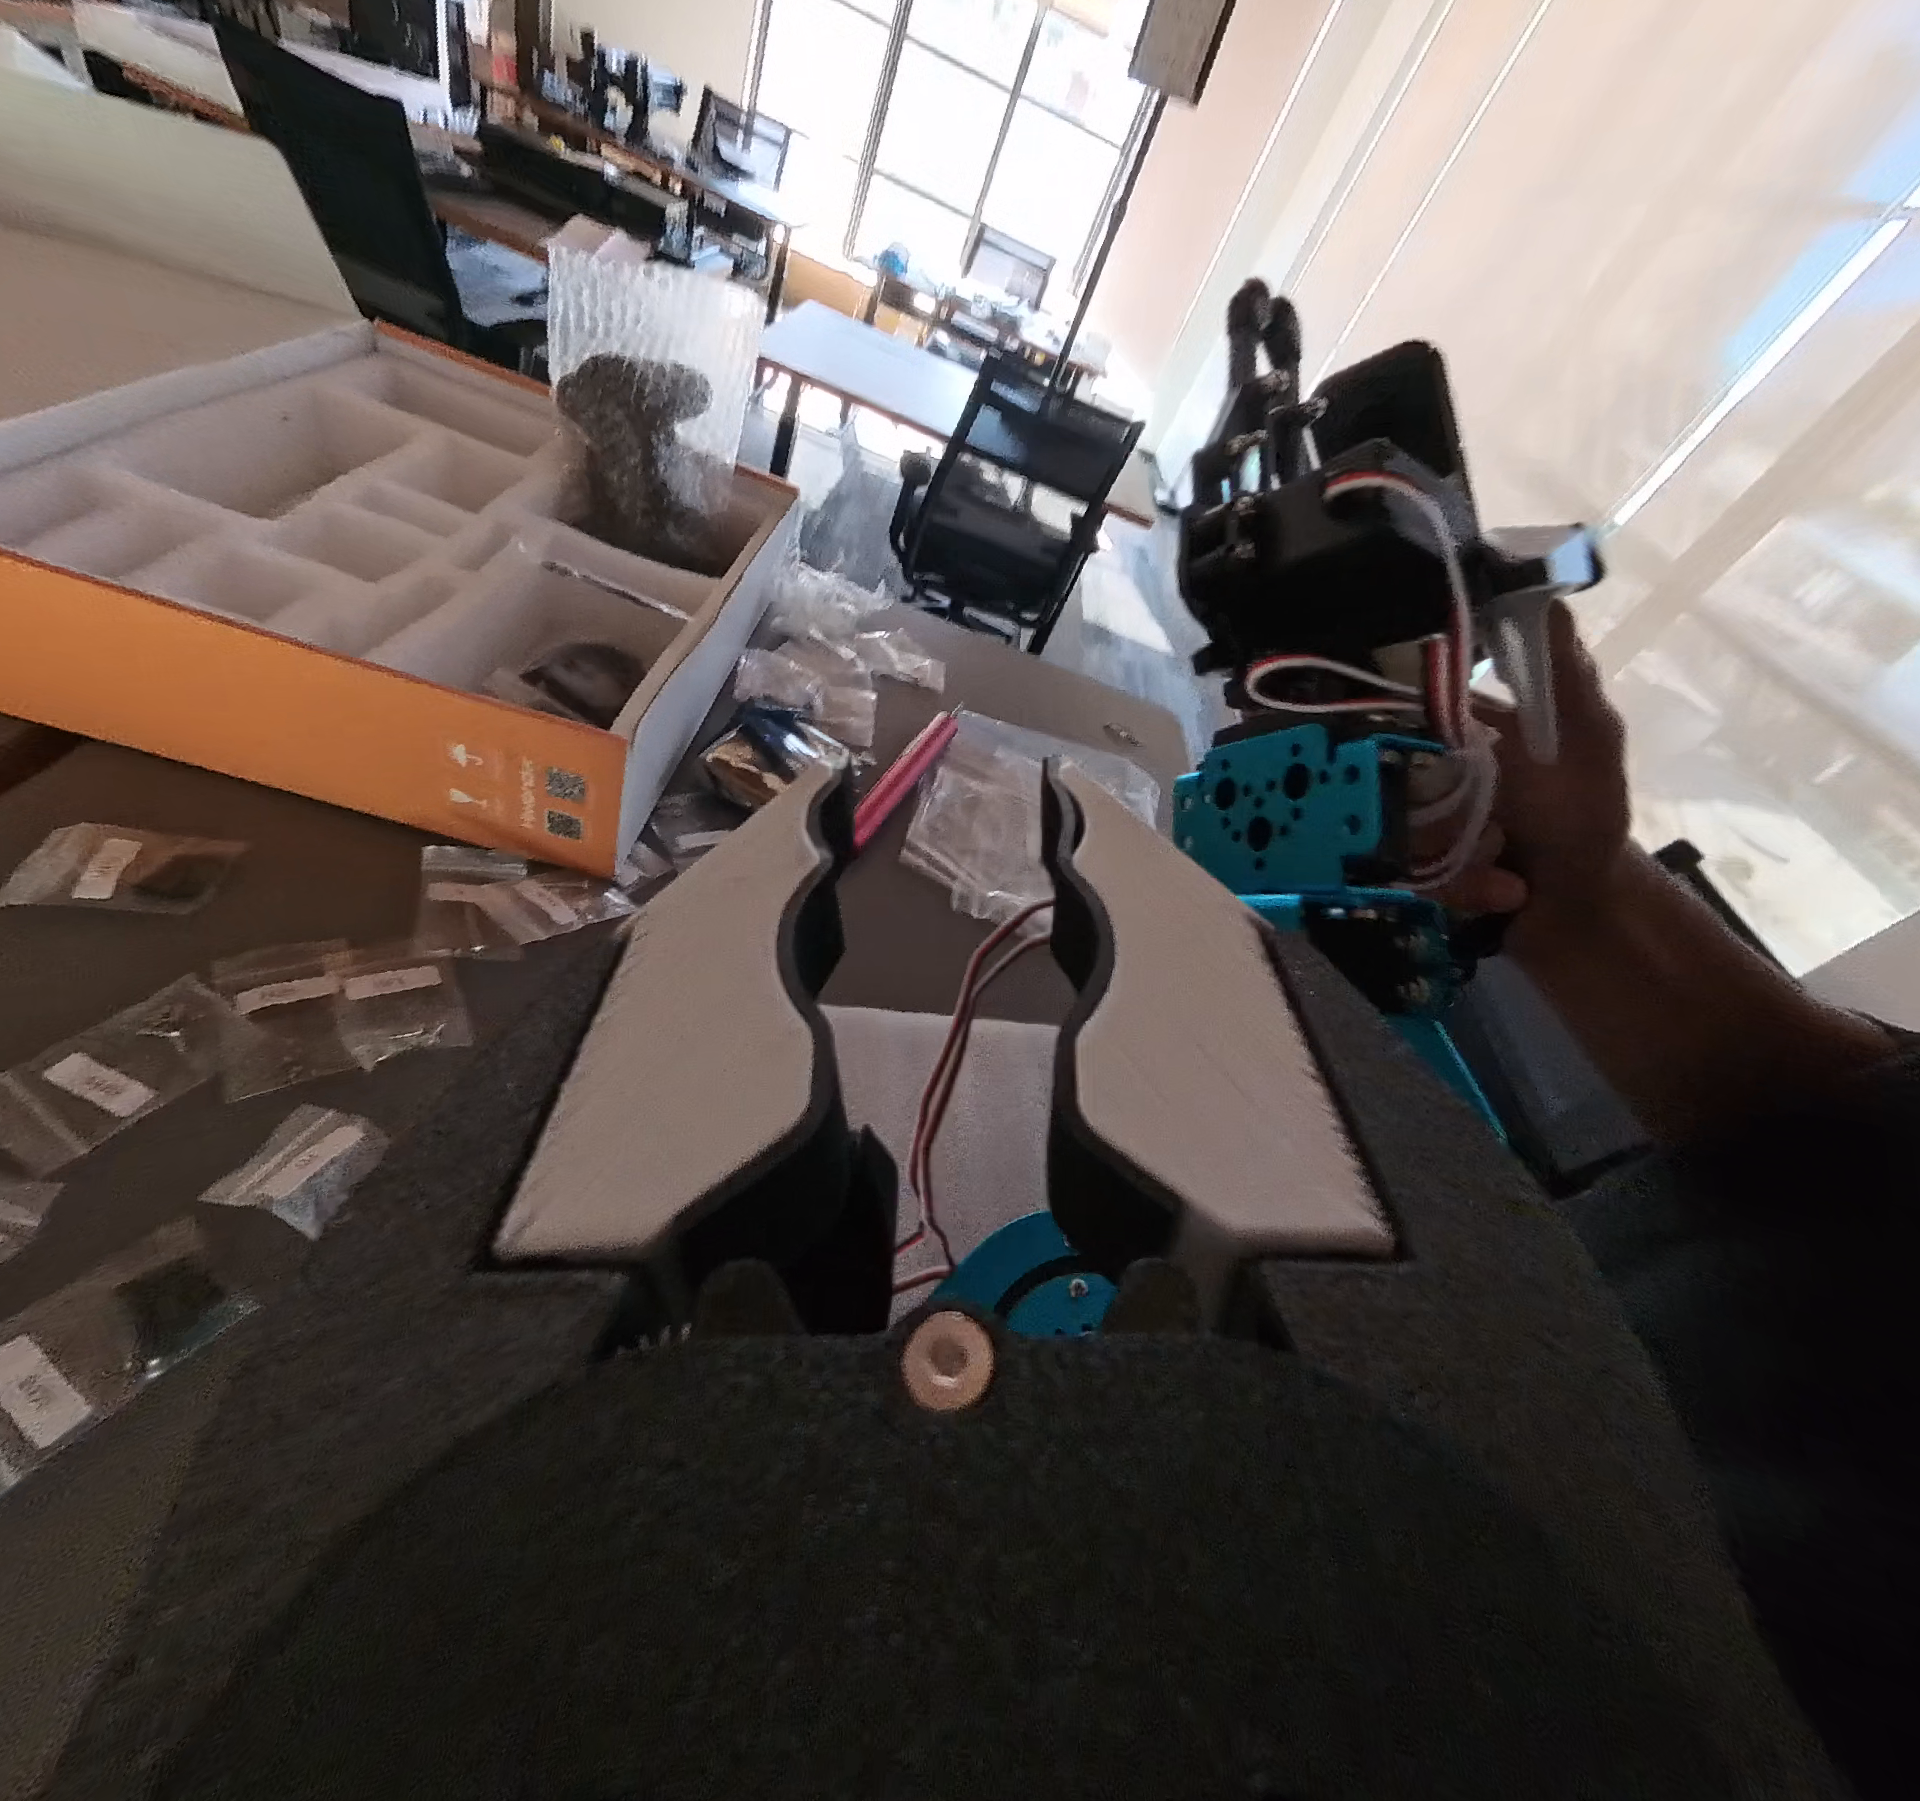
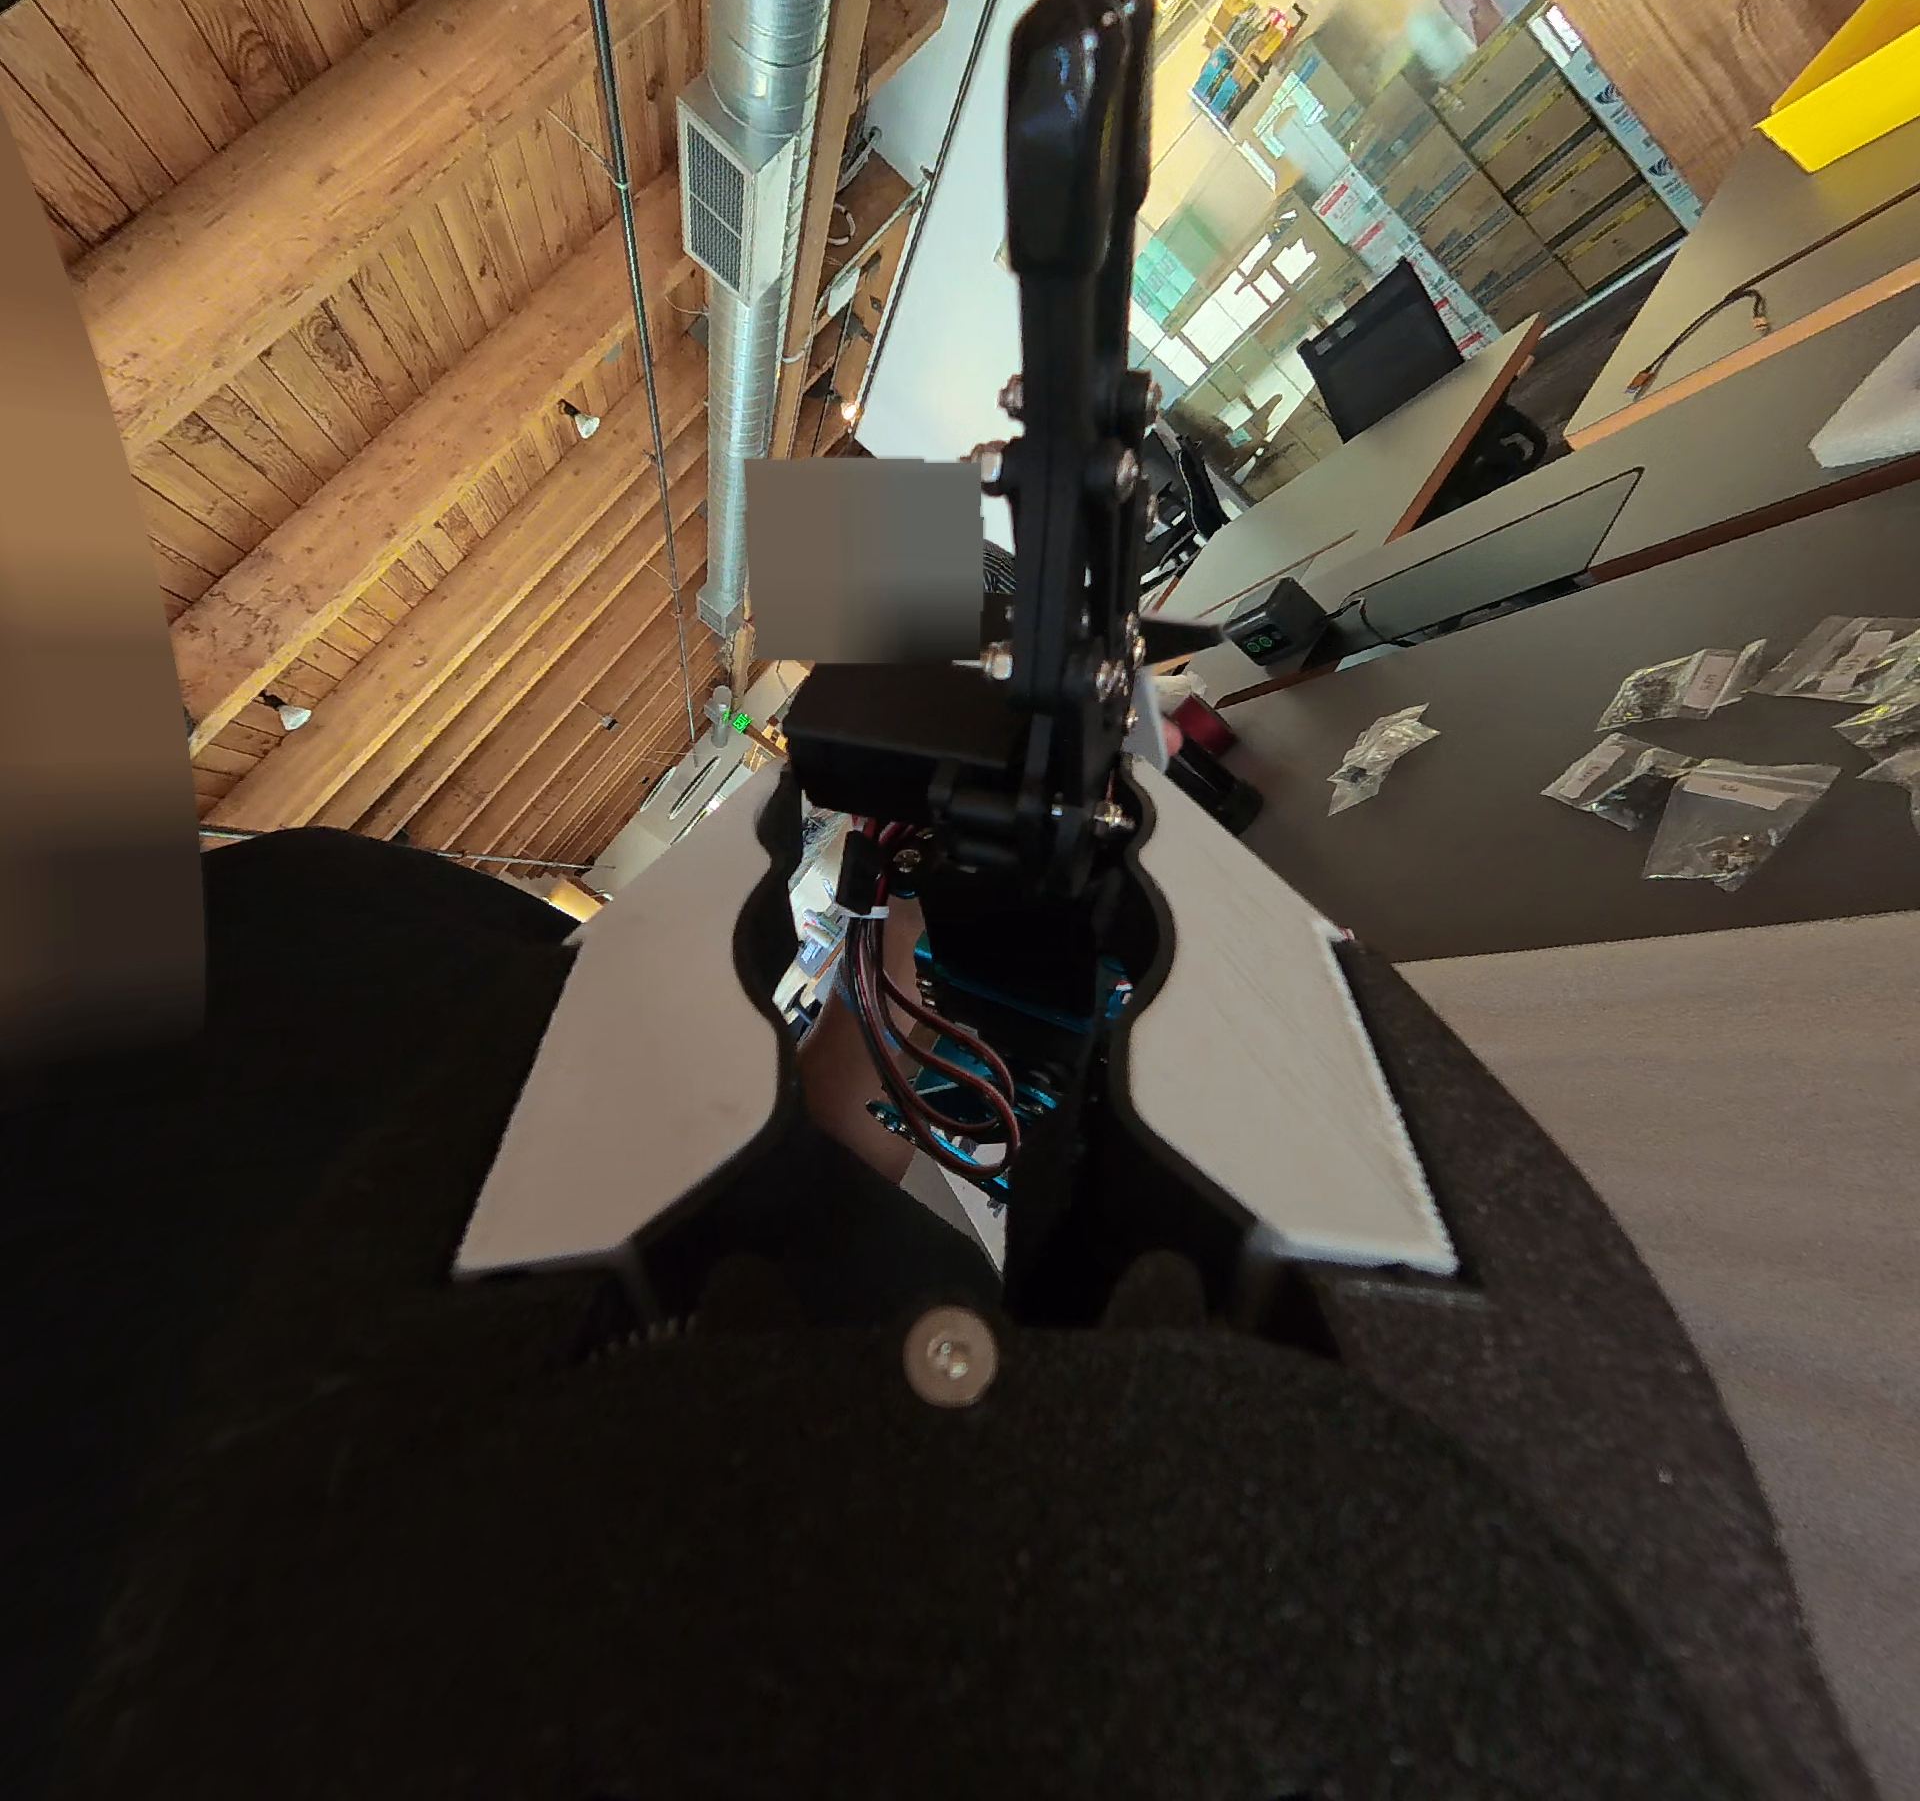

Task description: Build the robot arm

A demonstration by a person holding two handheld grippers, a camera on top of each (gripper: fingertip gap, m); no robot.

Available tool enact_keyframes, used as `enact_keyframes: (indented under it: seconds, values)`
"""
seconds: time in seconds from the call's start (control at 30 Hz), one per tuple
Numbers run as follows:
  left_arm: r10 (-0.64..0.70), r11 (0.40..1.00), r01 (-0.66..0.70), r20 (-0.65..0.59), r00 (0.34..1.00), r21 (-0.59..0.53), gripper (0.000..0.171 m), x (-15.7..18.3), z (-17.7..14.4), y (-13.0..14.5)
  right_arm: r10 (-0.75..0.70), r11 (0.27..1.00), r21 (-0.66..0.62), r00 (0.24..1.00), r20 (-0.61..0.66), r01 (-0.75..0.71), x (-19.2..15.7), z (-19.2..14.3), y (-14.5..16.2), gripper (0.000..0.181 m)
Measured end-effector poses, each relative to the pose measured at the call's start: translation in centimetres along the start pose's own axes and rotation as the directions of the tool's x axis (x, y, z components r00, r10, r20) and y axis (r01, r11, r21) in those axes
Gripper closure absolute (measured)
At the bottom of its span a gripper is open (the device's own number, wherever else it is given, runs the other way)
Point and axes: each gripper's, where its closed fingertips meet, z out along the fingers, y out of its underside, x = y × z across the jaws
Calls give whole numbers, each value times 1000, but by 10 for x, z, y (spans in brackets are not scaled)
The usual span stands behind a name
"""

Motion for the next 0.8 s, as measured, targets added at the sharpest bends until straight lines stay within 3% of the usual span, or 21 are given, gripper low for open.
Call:
enact_keyframes:
  seconds: [0.1,0.33,0.57,0.67,0.8]
  values:
    - [33,999,-34,39,999,9,136,-2,-9,6,0,1000,3,1000,8,0,-2,-3,0,120]
    - [176,979,-162,115,978,-120,136,-13,-4,21,-9,1000,-16,1000,29,10,-6,-5,3,115]
    - [216,976,-214,158,964,-30,136,-1,3,-9,4,999,-45,999,54,-2,-8,-4,2,110]
    - [202,979,-202,157,967,-16,137,-3,7,-10,-7,998,-55,999,52,10,-9,-4,3,109]
    - [243,959,-224,94,965,-175,136,-21,34,21,-15,999,-45,999,45,17,-12,-4,4,108]
